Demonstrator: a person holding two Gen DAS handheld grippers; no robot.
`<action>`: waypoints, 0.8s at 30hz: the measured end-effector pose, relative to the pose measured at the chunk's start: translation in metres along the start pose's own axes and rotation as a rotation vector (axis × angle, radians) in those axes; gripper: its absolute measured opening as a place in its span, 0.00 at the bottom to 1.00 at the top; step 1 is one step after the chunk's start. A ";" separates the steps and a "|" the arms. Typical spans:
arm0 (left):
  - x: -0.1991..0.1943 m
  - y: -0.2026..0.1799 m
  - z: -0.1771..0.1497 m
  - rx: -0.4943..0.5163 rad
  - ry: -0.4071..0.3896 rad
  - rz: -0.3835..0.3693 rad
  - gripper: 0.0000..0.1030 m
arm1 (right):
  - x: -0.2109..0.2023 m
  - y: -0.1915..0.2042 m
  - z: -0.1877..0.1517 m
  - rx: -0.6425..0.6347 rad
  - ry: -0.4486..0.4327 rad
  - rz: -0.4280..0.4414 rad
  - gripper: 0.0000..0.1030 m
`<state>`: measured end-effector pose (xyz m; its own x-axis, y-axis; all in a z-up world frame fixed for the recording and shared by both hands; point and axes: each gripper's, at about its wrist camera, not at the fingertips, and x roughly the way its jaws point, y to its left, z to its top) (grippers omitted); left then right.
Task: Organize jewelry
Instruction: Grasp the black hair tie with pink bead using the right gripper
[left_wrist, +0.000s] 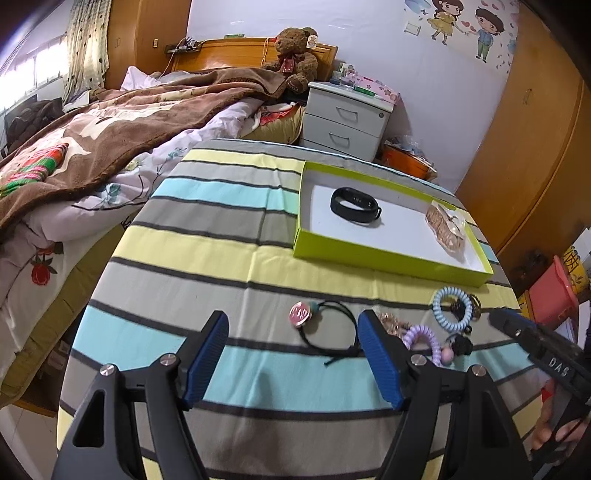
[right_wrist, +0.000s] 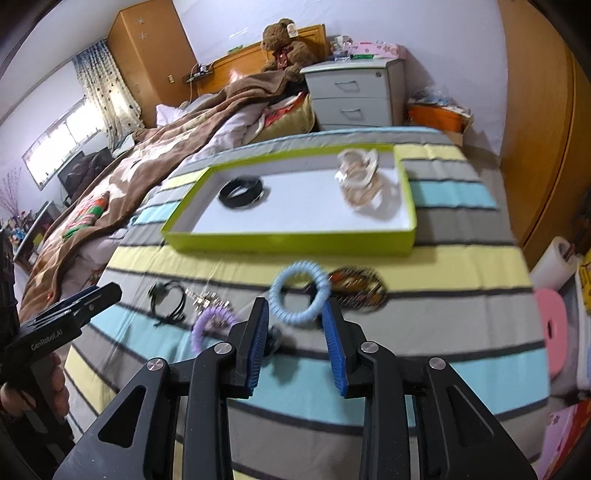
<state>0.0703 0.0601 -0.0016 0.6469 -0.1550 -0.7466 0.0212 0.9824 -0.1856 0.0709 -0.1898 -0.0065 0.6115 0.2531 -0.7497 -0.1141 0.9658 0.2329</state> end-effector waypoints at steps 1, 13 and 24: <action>-0.001 0.002 -0.003 -0.006 -0.002 0.002 0.73 | 0.002 0.002 -0.004 0.004 0.003 0.011 0.33; -0.007 0.030 -0.022 -0.054 -0.003 0.001 0.75 | 0.022 0.018 -0.019 0.012 0.046 0.016 0.40; -0.006 0.040 -0.028 -0.071 0.006 0.000 0.75 | 0.034 0.021 -0.022 0.015 0.062 -0.042 0.40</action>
<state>0.0460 0.0975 -0.0220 0.6427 -0.1561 -0.7500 -0.0325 0.9726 -0.2303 0.0723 -0.1602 -0.0406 0.5660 0.2159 -0.7957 -0.0773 0.9747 0.2095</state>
